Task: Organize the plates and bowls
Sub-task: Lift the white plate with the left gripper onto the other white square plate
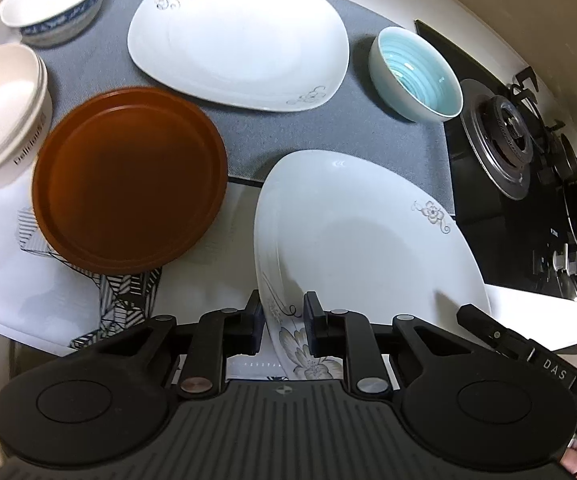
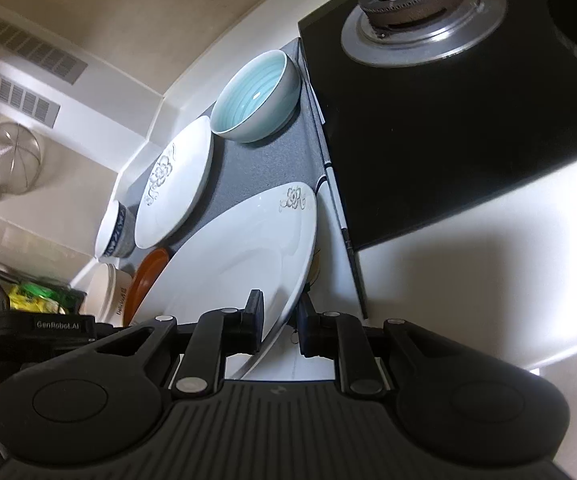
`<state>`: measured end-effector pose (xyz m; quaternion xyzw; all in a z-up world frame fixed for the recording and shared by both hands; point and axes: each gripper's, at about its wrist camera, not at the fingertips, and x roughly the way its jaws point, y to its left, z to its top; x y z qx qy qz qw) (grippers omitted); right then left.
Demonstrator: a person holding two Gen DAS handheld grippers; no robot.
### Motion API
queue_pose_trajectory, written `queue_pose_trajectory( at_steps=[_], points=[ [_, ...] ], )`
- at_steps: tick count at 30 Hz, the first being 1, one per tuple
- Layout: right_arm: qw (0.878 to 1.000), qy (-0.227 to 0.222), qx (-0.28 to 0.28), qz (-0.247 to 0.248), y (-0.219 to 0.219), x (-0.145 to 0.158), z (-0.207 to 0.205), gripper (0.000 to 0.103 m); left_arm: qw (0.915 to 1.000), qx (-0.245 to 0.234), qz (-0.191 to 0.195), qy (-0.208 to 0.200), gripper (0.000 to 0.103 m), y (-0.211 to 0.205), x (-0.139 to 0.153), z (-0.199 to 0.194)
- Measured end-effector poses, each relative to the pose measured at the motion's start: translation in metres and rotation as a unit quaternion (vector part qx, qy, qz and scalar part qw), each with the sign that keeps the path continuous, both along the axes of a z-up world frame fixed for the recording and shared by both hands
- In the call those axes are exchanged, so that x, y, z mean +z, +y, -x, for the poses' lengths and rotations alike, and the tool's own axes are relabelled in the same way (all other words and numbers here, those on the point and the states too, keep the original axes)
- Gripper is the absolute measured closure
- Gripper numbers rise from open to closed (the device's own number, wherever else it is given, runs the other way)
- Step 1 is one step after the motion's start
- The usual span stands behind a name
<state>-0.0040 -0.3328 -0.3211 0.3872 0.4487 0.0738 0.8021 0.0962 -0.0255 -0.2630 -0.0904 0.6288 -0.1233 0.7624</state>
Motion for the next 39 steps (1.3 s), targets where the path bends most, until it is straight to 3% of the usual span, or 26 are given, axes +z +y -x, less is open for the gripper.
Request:
queue_pose_trajectory(
  at_steps=[7, 13, 23, 31, 39],
  points=[
    [1.000, 0.005, 0.003, 0.022, 0.016, 0.010, -0.009, 0.085, 0.9998, 0.008, 0.009, 0.017, 0.081, 0.010, -0.004, -0.014],
    [0.999, 0.000, -0.002, 0.042, 0.031, 0.037, -0.019, 0.084, 0.9992, 0.003, 0.034, 0.020, 0.081, 0.028, 0.010, -0.031],
    [0.997, -0.014, 0.010, 0.073, 0.080, 0.075, -0.074, 0.084, 0.9980, 0.011, 0.062, 0.003, 0.082, 0.079, 0.036, -0.077],
    [0.993, 0.015, 0.025, 0.115, 0.127, 0.082, -0.118, 0.084, 0.9978, 0.007, 0.067, 0.004, 0.082, 0.111, 0.027, -0.122],
    [0.990, 0.011, 0.036, 0.139, 0.142, 0.071, -0.166, 0.084, 0.9973, 0.002, 0.074, -0.004, 0.081, 0.126, 0.014, -0.167]
  ],
)
